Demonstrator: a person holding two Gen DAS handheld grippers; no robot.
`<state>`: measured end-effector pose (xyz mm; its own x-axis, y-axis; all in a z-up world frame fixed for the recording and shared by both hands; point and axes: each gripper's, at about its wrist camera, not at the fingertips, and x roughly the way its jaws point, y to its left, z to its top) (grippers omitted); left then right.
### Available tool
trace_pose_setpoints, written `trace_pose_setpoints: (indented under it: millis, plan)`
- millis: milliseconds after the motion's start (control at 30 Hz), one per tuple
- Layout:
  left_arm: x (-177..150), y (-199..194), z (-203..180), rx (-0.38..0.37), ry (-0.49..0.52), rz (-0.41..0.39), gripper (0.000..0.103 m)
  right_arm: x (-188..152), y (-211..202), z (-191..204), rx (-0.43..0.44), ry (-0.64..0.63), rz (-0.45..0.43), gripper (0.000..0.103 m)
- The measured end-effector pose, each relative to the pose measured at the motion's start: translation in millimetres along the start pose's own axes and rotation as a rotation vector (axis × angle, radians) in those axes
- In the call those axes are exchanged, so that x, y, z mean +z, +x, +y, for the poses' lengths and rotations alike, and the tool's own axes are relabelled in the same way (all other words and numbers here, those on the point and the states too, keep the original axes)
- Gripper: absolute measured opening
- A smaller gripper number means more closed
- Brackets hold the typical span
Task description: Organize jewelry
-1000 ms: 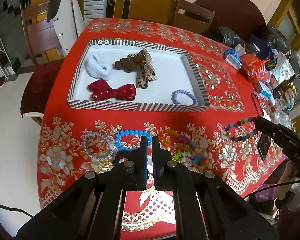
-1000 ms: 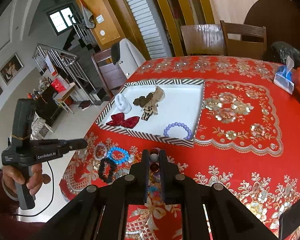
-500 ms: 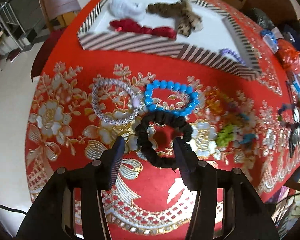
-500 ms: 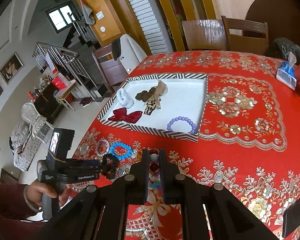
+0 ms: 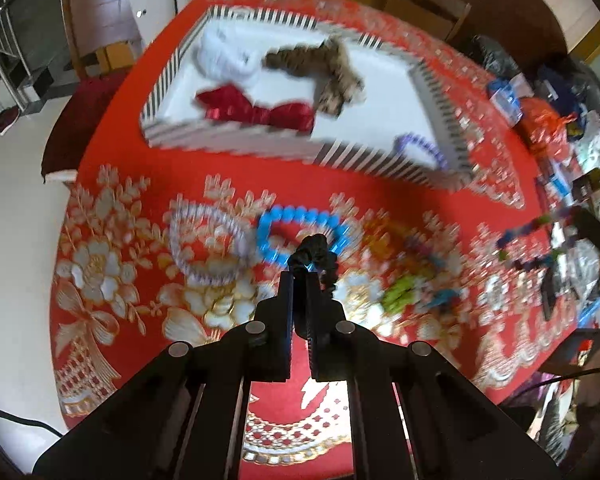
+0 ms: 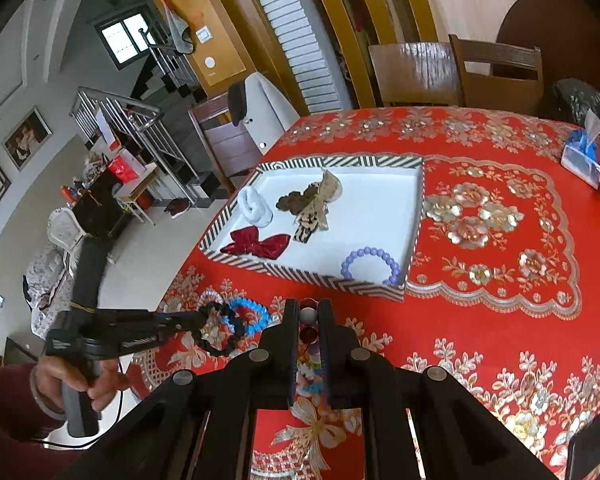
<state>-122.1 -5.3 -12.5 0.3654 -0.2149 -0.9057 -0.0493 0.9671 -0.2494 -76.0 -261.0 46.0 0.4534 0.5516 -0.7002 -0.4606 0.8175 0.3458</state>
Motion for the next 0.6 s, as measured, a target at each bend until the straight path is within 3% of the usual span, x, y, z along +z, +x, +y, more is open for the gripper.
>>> trace_pose_setpoints:
  millis: [367,600]
  plan:
    - [66,-36,-21,-0.027,0.052,-0.127,0.004,45,26,-2,-0.007,-0.031,-0.002,0.009]
    - [107,-22,-14,-0.004,0.043,-0.145,0.004,76,61,-4,-0.01,-0.048,0.023,0.009]
